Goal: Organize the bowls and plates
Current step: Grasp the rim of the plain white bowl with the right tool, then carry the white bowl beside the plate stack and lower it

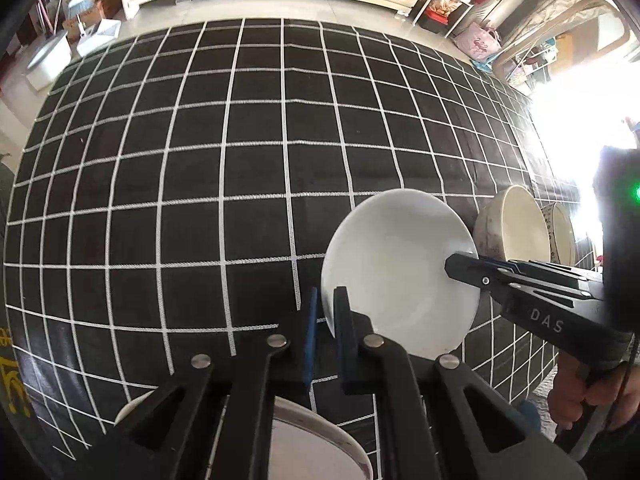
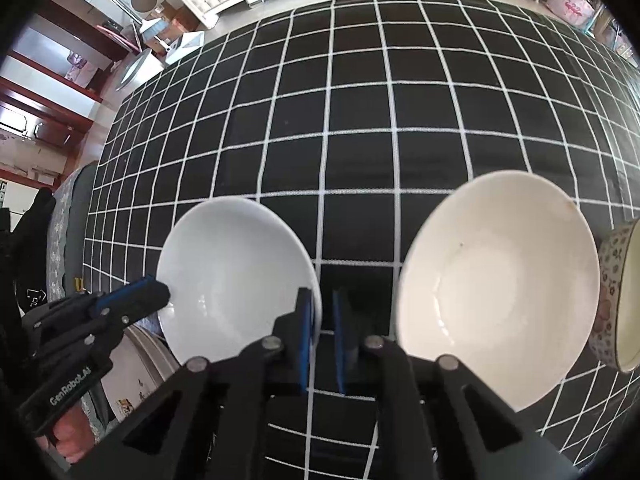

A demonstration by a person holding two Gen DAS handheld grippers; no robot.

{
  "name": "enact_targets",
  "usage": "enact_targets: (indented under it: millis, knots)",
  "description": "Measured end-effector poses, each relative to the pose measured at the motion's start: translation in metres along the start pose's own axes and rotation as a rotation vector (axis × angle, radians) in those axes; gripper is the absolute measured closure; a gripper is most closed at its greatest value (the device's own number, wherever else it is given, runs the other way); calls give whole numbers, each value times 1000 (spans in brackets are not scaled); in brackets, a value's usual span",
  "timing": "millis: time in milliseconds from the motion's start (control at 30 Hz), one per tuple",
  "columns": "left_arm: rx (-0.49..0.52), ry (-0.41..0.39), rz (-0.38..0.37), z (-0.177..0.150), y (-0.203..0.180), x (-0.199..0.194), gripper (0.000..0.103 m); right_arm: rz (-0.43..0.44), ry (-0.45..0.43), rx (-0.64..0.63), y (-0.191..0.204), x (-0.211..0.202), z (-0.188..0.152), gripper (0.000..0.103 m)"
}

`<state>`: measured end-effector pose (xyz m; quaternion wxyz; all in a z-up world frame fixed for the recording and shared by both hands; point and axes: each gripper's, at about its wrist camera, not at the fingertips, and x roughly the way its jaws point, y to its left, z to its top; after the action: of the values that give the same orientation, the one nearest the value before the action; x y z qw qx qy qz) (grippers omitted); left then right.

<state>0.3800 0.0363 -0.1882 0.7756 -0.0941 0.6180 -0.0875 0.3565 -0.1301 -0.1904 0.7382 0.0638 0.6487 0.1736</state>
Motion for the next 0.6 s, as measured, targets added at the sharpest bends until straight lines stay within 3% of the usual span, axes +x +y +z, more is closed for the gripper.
enact_targets:
  millis: [200,600]
  knots:
    - [5,-6,9,-1,2,1,98,9,-17,-7,3,-1,-1,96]
    - [16,-28,15,-8,-8,-10,99,-5,-49,4,9,-12,-7,96]
